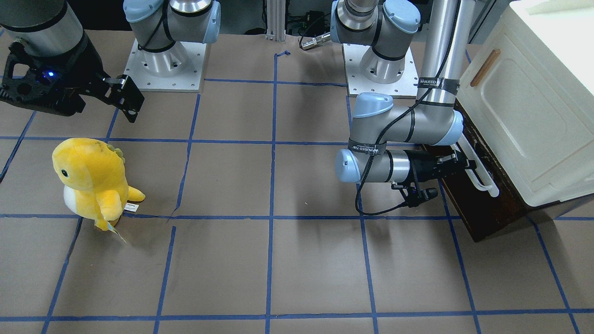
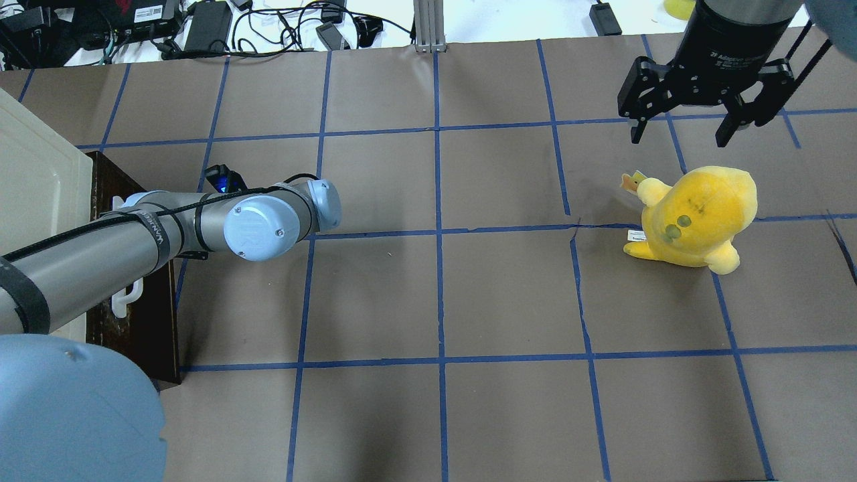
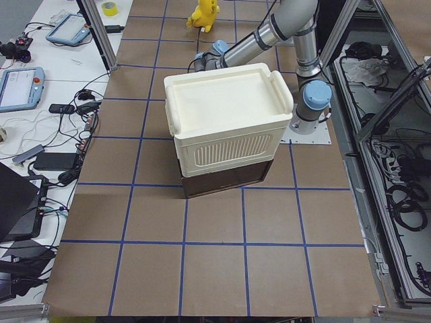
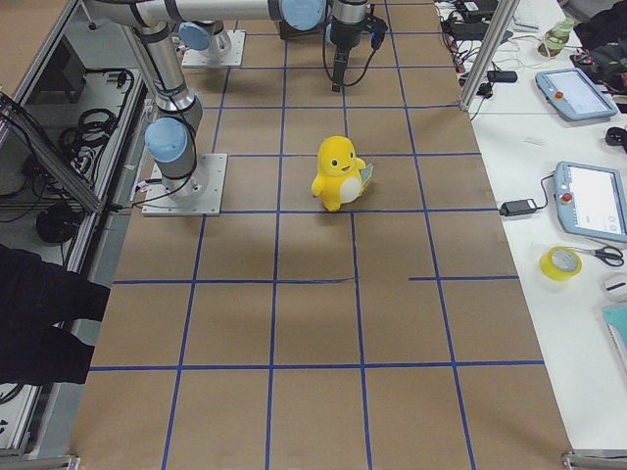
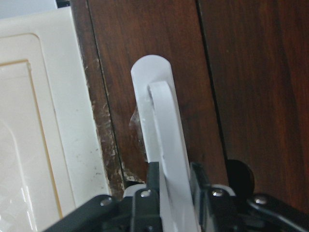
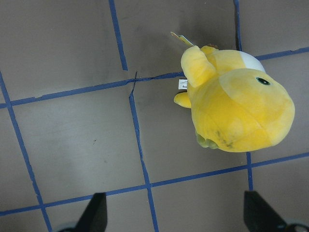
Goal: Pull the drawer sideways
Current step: 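Pull the handle with the left gripper, sliding the drawer out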
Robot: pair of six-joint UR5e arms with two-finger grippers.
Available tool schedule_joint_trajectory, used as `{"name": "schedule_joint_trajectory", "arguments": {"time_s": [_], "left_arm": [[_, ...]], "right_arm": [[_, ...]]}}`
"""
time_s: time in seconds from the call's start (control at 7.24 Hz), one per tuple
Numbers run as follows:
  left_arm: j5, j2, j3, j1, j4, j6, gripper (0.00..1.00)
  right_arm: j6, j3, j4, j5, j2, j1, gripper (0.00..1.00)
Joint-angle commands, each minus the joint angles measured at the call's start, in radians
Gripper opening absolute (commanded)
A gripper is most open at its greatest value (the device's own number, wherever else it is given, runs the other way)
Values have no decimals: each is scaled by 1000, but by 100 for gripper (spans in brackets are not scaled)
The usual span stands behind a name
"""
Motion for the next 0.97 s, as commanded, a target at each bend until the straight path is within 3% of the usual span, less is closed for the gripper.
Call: {"name": "schedule_joint_trajectory", "arguments": {"time_s": [0.0, 0.83], "left_arm": [[-5, -2, 3, 0, 0, 1, 19], [-10, -11, 9, -12, 9, 19, 19]], "right_arm": [[0, 0, 0, 0, 0, 0, 100], [0, 0, 0, 0, 0, 0, 100]]}}
